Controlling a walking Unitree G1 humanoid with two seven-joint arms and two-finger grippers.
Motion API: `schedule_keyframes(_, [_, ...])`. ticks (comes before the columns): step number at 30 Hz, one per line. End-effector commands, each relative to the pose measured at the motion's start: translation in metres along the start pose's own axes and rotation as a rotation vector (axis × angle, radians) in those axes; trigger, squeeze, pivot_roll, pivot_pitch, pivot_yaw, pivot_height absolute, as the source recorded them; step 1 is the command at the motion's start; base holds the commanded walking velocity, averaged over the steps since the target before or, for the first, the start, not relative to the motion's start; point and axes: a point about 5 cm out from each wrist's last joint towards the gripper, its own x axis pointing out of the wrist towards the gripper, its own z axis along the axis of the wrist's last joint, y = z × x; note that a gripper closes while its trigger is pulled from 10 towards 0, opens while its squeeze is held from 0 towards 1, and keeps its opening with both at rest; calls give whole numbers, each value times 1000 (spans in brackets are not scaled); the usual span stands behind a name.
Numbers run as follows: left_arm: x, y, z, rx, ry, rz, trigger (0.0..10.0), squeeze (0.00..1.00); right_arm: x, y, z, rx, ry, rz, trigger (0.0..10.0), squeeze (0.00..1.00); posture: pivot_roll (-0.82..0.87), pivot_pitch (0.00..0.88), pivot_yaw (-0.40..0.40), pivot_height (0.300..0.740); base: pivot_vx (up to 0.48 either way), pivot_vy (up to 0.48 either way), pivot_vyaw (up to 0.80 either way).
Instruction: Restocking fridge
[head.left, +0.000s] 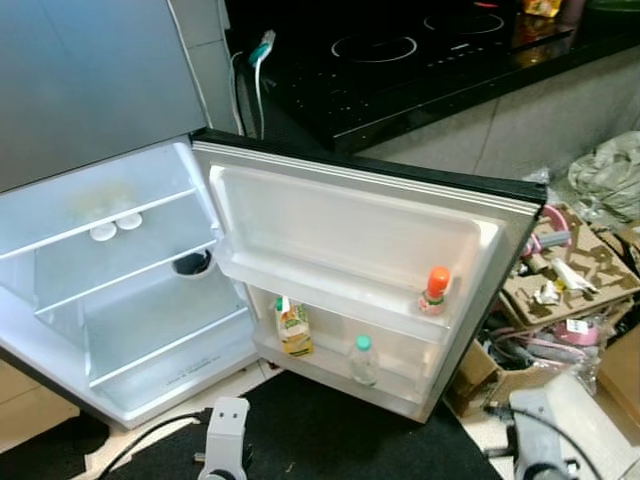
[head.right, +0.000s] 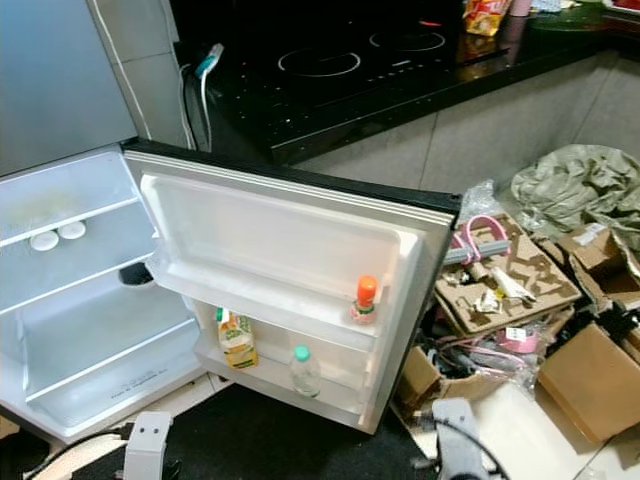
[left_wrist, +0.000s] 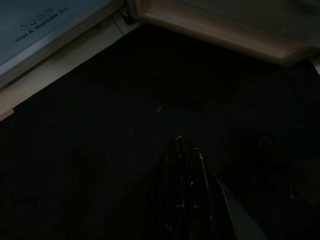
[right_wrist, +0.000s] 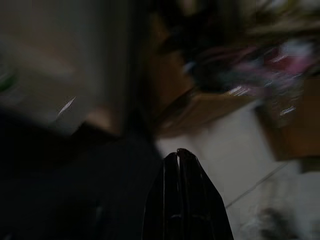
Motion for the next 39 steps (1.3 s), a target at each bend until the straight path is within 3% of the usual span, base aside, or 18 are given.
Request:
schedule_keyframes(1, [-3, 8, -6, 13, 25, 17, 10000, 0, 2, -15, 4, 14, 13, -82, 8627, 0, -84, 96, 78, 726, 0, 0, 0])
schedule_keyframes(2, [-3, 9, -6, 16, 25, 16, 10000, 0, 3, -20, 10, 12, 3, -105, 10000, 0, -84, 96, 78, 726, 0, 0, 0])
schedule_keyframes(5, [-3, 9, -6, 13, 24, 18, 10000, 0, 5, -29, 22, -8, -15, -160, 10000, 0, -81, 97, 75, 726, 0, 0, 0])
schedule_keyframes(8, [-3, 9, -5, 9, 20, 23, 10000, 0, 9, -58, 58, -42, -76, -330, 10000, 0, -75, 99, 71, 726, 0, 0, 0])
schedule_keyframes(12, [-3, 10, -4, 5, 17, 29, 10000, 0, 6, -85, 100, 33, -160, -512, 10000, 0, -70, 98, 67, 726, 0, 0, 0])
schedule_keyframes(20, [-5, 15, -6, -4, 19, 42, 10000, 0, 5, -87, 148, 226, -288, -523, 10000, 0, -62, 105, 63, 726, 0, 0, 0])
schedule_keyframes(24, [-6, 16, -9, -11, 22, 46, 10000, 0, 6, -75, 171, 306, -349, -462, 10000, 0, -60, 109, 63, 726, 0, 0, 0])
schedule_keyframes(26, [-7, 17, -10, -22, 23, 46, 10000, 0, 7, -58, 188, 364, -400, -367, 10000, 0, -60, 109, 63, 726, 0, 0, 0])
schedule_keyframes(30, [-7, 18, -11, -25, 28, 46, 10000, 0, 7, -44, 200, 417, -454, -237, 10000, 0, -56, 112, 63, 726, 0, 0, 0])
schedule_keyframes(31, [-7, 18, -13, -24, 37, 47, 10000, 0, 6, -34, 208, 430, -509, -117, 10000, 0, -56, 112, 63, 726, 0, 0, 0])
schedule_keyframes(33, [-7, 18, -13, -16, 44, 48, 10000, 0, 5, -30, 211, 435, -538, -56, 10000, 0, -56, 112, 63, 726, 0, 0, 0])
schedule_keyframes(35, [-8, 18, -15, -10, 54, 48, 10000, 0, 2, -19, 217, 475, -606, 129, 10000, 0, -58, 112, 63, 726, 0, 0, 0])
schedule_keyframes(39, [-8, 18, -17, -14, 61, 51, 10000, 0, 0, -10, 219, 489, -656, 266, 10000, 0, -58, 112, 63, 726, 0, 0, 0])
